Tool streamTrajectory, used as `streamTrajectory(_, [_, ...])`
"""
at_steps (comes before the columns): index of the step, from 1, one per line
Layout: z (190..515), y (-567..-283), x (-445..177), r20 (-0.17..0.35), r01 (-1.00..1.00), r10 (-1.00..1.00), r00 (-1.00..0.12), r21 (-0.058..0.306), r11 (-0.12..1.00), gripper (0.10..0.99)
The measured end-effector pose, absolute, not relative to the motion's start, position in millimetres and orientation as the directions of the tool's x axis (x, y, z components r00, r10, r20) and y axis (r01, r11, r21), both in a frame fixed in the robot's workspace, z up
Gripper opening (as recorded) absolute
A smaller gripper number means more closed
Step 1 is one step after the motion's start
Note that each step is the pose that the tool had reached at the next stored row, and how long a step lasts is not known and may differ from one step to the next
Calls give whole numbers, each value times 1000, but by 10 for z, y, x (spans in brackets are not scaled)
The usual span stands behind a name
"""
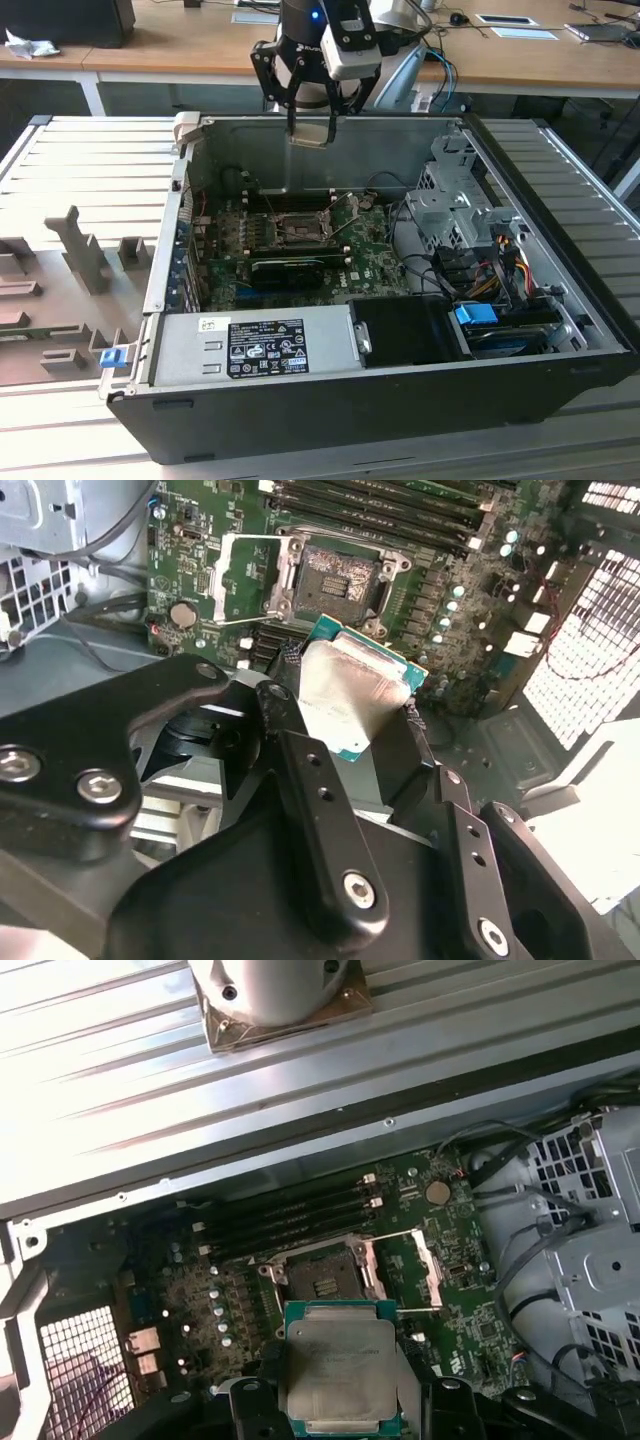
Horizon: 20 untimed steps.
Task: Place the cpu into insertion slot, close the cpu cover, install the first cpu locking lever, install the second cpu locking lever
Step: 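Place the cpu into insertion slot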
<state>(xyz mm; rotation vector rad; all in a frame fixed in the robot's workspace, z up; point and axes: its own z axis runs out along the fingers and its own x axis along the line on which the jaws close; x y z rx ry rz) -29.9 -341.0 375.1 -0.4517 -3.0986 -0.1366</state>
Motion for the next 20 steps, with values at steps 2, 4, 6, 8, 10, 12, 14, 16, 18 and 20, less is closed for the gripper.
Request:
streamTrajectory(2, [3750,-3410,-299,20,321,321,-947,85,943,529])
streamTrajectory(4, [3750,-3410,-299,20,338,337,-941,85,937,529])
streamTrajectory(6, [3749,-3410,-299,20,361,360,-933,85,929,529])
streamTrajectory(8, [3748,-3410,-299,20,375,374,-927,85,923,529])
streamTrajectory(10, [3747,-3410,-298,20,398,398,-917,85,914,529])
streamTrajectory(12, [3746,-3410,-298,20,415,415,-910,85,906,529])
streamTrajectory(14, [3746,-3410,-298,20,427,427,-904,85,900,529])
streamTrajectory(16, [3745,-3410,-297,19,445,445,-896,85,892,529])
streamTrajectory(18, [3744,-3410,-297,19,464,464,-886,84,882,529])
streamTrajectory(20, [3744,-3410,-297,19,476,476,-879,84,875,529])
